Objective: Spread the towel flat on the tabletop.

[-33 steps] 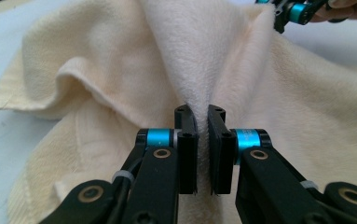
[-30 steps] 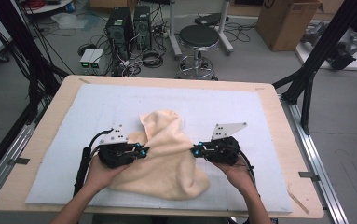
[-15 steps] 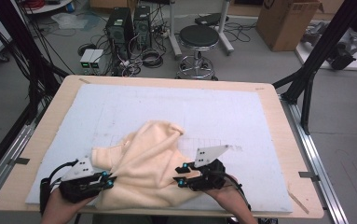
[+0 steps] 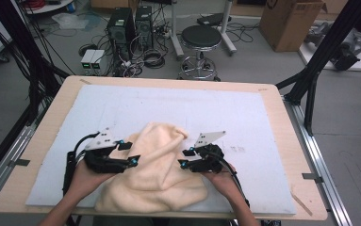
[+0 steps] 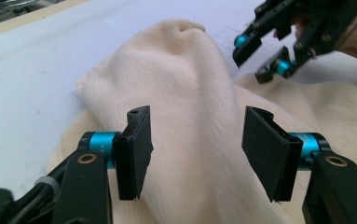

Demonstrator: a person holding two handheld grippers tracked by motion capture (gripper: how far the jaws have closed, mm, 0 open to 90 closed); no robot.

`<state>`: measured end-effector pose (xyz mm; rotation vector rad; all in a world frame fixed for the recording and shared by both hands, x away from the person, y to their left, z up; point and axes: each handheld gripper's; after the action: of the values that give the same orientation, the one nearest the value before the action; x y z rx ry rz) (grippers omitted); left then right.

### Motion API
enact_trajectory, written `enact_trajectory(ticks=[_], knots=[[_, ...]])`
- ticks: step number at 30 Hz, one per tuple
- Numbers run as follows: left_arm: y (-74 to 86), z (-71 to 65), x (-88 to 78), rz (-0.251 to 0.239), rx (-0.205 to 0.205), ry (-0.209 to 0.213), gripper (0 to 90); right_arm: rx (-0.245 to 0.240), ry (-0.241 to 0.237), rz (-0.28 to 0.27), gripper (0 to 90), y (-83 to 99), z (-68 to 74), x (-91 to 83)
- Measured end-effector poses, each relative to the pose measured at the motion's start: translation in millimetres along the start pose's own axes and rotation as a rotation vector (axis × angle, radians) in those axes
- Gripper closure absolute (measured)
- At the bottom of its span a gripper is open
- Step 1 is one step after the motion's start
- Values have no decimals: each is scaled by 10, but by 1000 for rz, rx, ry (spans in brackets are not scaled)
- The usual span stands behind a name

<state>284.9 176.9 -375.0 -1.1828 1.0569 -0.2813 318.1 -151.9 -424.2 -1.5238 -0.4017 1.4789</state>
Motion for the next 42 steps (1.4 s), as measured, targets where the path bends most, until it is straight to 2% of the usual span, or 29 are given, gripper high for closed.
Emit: enact_trajectory(ticks=[2, 3, 5, 7, 9, 11, 12, 14, 17, 20, 23, 25, 29, 30, 32, 33, 34, 36, 37, 38, 39, 40, 42], knots=[[27, 60, 181, 61, 18, 0, 498, 1, 5, 50, 560, 27, -29, 81], [50, 87, 253, 101, 16, -9, 516, -7, 15, 68, 574, 42, -43, 117], [99, 144, 361, 155, 3, -8, 555, 11, 3, 94, 629, 67, -63, 186], [139, 154, 431, 186, -8, -15, 621, -5, 10, 78, 721, 84, -44, 196], [160, 133, 471, 201, 12, -24, 718, -5, -5, 77, 830, 89, -40, 174], [167, 119, 488, 213, 31, -37, 828, 3, -14, 73, 856, 93, -56, 122], [164, 122, 473, 202, 29, -47, 864, 4, -11, 69, 860, 95, -62, 90], [152, 135, 430, 176, 13, -56, 890, 22, -10, 47, 865, 106, -62, -35], [134, 130, 342, 137, 7, -75, 893, 2, 31, 40, 867, 115, -29, -265], [129, 114, 277, 114, -5, -75, 894, -23, 75, 14, 868, 142, 43, -538], [144, 73, 226, 96, -25, -59, 894, -19, 113, 0, 869, 225, 130, -790], [175, 18, 174, 92, -9, -61, 895, -22, 123, -2, 869, 307, 206, -912], [314, -33, 39, 99, -26, -50, 898, -27, 133, 21, 869, 502, 417, -1041], [340, -24, 10, 110, -26, -42, 897, -28, 121, 22, 868, 528, 440, -1052], [352, 9, -23, 81, -54, -20, 895, -23, 70, 2, 829, 555, 473, -1067], [331, 27, -22, 64, -67, -16, 856, -26, 67, -17, 800, 540, 466, -1077], [294, 42, -5, 61, -73, -23, 776, -18, 57, -37, 770, 508, 447, -1084], [203, 62, 61, 48, -58, -37, 666, -8, 66, -93, 712, 417, 358, -1082], [161, 73, 108, 36, -50, -37, 645, -3, 67, -107, 690, 363, 296, -1061], [116, 87, 165, 44, -38, -42, 617, 5, 77, -111, 641, 308, 234, -1019], [73, 99, 235, 58, -34, -49, 571, 11, 102, -109, 625, 263, 165, -958], [43, 115, 300, 67, -31, -54, 536, 18, 102, -102, 619, 230, 77, -893], [8, 144, 413, 78, -25, -67, 514, 41, 116, -90, 582, 198, -96, -754]])
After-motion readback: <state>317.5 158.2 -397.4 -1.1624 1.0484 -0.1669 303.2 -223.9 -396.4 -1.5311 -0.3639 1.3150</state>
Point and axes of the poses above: each handheld gripper's, and its own axes: x roughly forward along the jaws, y roughly out of its underside, z roughly to its left, and after that the axes turned 3 degrees about -y, right-handed
